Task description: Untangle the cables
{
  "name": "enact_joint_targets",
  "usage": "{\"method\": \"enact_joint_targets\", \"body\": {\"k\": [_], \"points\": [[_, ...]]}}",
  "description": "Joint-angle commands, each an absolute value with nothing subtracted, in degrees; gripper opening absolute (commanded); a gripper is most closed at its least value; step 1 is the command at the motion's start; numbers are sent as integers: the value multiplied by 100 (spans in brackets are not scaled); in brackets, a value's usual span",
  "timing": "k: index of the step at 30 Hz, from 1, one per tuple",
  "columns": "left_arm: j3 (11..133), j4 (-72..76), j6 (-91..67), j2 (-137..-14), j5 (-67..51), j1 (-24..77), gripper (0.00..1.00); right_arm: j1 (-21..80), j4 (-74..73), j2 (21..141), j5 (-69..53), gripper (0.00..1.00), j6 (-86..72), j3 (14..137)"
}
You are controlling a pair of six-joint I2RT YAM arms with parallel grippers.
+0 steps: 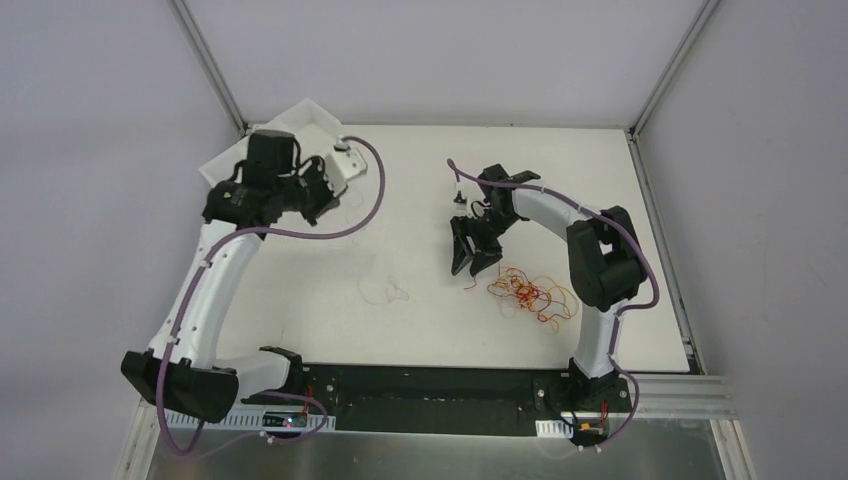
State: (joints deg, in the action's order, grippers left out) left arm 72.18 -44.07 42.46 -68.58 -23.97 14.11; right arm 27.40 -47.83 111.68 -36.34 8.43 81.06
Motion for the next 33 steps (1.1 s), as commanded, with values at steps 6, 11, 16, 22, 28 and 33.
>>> {"method": "enact_joint_targets", "body": {"k": [6,11,16,22,28,33], "points": [[10997,-5513,2512,-7935,-2334,92,0,2697,-4996,10760,-3550,61,973,8076],[12284,-5481,1950,-8349,-2713,-232,0,2698,-4988,10788,-3591,60,969,8104],[12130,-5503,1334,-8227,-4797,-224,0,2701,-4972,10790,-3734,61,1040,8308],[11759,-4659,-151,-8095,-6245,-184,0,2708,-4366,10423,-4015,65,974,8674],[11473,-2042,-2872,-7968,-6687,-183,0,2737,-2790,9644,-4053,76,587,8331],[10709,-2015,-2897,-7910,-6320,-192,0,2970,-1098,8878,-4144,87,105,7318]]}}
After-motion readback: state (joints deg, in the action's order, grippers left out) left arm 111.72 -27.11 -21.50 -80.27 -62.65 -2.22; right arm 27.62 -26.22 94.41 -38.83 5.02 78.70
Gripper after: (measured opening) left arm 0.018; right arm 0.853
